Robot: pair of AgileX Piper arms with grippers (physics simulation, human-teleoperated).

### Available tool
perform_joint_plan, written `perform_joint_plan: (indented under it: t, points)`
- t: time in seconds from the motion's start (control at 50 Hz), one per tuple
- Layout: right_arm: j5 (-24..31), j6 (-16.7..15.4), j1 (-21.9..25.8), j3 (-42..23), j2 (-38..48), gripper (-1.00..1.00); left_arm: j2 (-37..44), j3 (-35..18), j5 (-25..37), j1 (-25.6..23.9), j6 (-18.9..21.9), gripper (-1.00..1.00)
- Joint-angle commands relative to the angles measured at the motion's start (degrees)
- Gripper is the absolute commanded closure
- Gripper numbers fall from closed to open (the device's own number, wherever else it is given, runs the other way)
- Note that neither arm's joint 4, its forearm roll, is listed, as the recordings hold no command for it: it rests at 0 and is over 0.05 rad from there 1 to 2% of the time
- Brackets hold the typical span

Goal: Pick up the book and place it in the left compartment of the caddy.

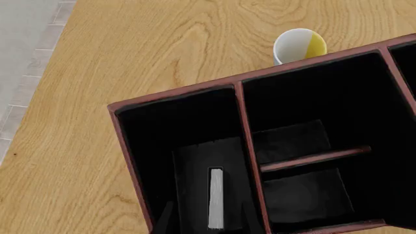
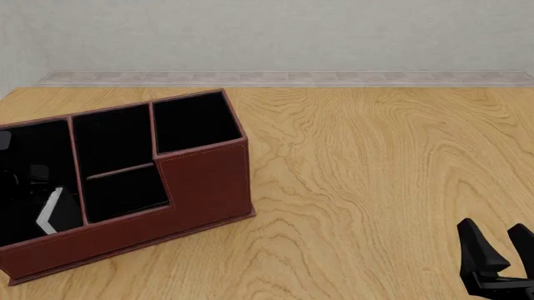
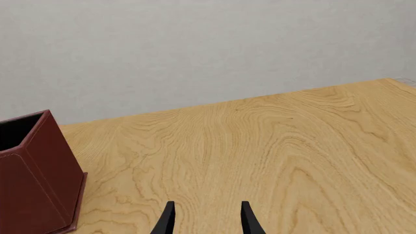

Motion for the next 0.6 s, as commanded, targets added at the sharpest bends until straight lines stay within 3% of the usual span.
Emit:
perform_joint_plan:
  t: [0.02, 0.6]
  points:
    - [0.07, 0.16, -0.02, 0.00, -0.15, -1.00, -2.45, -1.57, 2.03, -0.04, 0.27, -1.00]
    - [1.50, 0.97, -0.34, -0.01, -2.16, -1.00, -11.40, -9.27, 9.10, -3.20, -1.22, -1.00]
